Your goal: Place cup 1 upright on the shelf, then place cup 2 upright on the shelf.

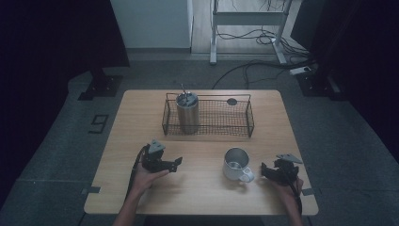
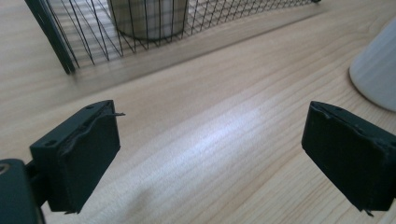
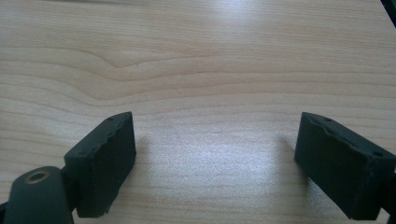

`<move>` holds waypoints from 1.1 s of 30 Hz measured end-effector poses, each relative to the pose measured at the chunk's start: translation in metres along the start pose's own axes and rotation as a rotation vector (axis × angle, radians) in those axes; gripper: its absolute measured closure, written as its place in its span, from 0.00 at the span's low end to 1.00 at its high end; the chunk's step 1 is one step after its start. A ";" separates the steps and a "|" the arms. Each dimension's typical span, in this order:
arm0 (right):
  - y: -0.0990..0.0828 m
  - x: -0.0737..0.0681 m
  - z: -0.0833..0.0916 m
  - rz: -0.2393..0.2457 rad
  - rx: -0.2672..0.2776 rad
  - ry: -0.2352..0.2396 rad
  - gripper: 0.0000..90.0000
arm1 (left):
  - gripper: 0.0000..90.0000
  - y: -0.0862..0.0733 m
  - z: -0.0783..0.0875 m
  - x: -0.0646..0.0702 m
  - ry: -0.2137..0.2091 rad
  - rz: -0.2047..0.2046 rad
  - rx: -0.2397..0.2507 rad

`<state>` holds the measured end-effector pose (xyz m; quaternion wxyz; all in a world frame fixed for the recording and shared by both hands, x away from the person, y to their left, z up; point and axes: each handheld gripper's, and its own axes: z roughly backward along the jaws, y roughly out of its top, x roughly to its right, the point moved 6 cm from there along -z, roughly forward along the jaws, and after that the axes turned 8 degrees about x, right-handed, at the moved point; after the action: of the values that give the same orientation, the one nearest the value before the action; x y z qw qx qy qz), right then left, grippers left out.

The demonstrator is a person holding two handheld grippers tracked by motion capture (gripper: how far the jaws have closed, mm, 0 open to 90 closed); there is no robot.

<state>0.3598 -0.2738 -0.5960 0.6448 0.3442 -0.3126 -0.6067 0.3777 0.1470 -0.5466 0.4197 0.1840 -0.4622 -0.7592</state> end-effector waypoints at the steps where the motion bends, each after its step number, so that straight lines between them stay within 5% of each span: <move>1: 0.000 0.000 0.000 0.001 0.000 0.000 0.14 | 0.05 -0.002 -0.001 0.000 0.001 -0.002 -0.005; 10: 0.009 -0.001 0.010 -0.008 0.067 0.004 0.15 | 0.05 -0.005 -0.003 0.001 0.014 -0.010 -0.013; 33: 0.048 -0.034 0.061 -0.014 0.205 0.157 0.14 | 0.06 -0.012 -0.004 0.005 0.003 0.002 -0.022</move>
<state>0.3351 -0.2420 -0.5215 0.6244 0.4569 -0.3190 -0.5473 0.3721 0.1432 -0.5583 0.4230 0.1799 -0.4534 -0.7636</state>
